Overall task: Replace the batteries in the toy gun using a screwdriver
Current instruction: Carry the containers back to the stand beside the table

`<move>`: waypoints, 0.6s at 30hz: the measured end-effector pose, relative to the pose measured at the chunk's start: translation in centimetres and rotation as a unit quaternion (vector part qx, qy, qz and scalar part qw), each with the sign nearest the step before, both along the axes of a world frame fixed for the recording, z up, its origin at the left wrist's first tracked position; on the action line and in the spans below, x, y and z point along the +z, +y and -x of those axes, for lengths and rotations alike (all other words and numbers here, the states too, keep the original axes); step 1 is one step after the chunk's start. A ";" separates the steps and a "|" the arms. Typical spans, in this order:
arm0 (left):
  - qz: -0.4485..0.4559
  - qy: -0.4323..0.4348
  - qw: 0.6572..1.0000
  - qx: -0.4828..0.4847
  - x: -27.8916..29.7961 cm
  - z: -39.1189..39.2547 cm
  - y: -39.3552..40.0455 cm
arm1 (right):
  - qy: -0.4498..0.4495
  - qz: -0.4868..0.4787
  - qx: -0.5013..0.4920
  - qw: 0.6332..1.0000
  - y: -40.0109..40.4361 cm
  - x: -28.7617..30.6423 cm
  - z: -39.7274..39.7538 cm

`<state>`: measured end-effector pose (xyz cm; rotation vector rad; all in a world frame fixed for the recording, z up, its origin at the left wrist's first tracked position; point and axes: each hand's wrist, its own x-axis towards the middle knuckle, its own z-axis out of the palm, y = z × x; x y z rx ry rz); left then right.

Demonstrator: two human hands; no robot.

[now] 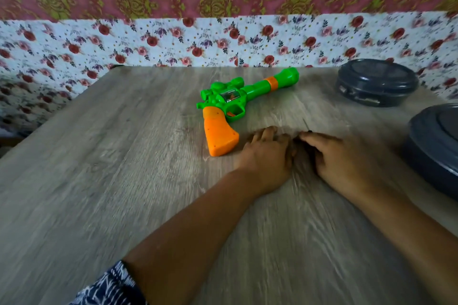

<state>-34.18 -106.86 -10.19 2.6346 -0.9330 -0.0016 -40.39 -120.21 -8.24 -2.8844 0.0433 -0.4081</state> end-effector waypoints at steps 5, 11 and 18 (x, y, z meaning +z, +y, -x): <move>-0.009 0.007 1.000 -0.007 0.7 0.1 0.1 | -0.022 0.005 0.002 1.000 -0.8 -0.6 -0.6; 0.019 0.026 0.999 0.005 1.1 0.5 0.6 | 0.014 0.034 -0.011 0.999 -0.6 -0.3 -0.5; -0.048 0.089 0.995 0.004 3.6 1.2 0.8 | 0.164 0.017 -0.025 0.986 -0.4 1.3 -0.3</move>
